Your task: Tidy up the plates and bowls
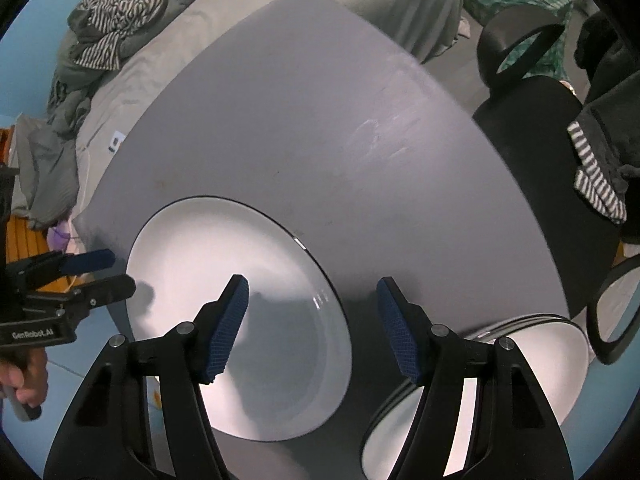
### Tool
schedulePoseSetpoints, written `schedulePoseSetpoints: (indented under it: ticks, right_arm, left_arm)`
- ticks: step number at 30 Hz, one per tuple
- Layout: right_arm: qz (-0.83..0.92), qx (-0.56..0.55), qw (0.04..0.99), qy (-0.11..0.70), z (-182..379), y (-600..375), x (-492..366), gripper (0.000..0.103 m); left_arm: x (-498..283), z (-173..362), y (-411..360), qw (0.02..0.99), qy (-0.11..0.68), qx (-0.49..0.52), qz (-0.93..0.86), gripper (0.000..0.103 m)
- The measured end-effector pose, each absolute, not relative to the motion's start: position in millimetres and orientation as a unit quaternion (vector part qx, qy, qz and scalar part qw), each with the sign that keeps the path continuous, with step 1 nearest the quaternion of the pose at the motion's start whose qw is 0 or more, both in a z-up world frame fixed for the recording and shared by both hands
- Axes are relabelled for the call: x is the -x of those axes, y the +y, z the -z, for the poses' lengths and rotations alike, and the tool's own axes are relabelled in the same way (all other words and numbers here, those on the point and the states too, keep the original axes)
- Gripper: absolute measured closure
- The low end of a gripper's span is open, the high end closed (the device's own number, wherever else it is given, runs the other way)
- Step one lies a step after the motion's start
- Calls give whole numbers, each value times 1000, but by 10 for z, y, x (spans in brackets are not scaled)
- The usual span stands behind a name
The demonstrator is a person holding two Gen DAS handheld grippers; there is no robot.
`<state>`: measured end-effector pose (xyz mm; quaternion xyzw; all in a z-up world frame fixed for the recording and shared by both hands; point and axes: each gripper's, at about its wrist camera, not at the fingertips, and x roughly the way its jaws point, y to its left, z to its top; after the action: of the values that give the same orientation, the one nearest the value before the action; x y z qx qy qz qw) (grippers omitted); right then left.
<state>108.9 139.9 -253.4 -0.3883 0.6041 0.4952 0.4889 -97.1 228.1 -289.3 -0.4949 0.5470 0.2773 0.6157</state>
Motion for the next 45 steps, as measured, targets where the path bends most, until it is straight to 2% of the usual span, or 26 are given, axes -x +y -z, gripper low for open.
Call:
schedulePoseSetpoints:
  ticks: [3,8,11,13,15,22,23,25,27,30,31,34,41,45]
  right_arm:
    - [-495,386,480,613,2584,1383,-1060,48]
    - [-486,381,495,611,2597,1318,-1047,54]
    - [-473,366,505,623,2614,1251,-1087,63]
    - [-466,355,499,639,2642,1196,-1112,77]
    - [-459,348,494,652,2678,1130,-1123,84]
    - [-445,296,507,676,2652,910,-1111,88]
    - [-443,291,509,678,2657,881,-1102,88]
    - [-437,280,514,683,2665,805,-1077,88]
    - [-433,272,520,684,2664,729,-1059,88]
    - [-425,246,521,698,2709,607,-1059,88]
    - [-422,232,519,706,2735,547,-1065,89]
    - [-415,201,516,722,2794,409,-1051,89]
    - [-398,99,526,745,2881,134,-1153,89]
    - [-403,102,524,743,2921,101,-1167,92]
  left_arm:
    - [955,2915,2308,614,551,495,-272,37]
    - [910,2934,2321,621,552,493,-258,37]
    - [886,2971,2317,622,557,490,-250,37]
    - [885,2984,2309,623,559,490,-242,37]
    - [878,2976,2306,627,561,487,-236,37]
    - [862,2970,2319,637,572,471,-213,39]
    - [876,2957,2318,640,572,469,-209,46]
    - [854,2954,2308,642,578,462,-201,50]
    - [842,2952,2304,645,580,459,-192,58]
    - [826,2953,2298,646,588,451,-185,73]
    - [805,2974,2282,644,590,453,-179,82]
    - [794,2976,2244,649,595,441,-172,86]
    - [763,2950,2204,662,598,418,-169,86]
    - [711,2937,2169,663,607,405,-164,86]
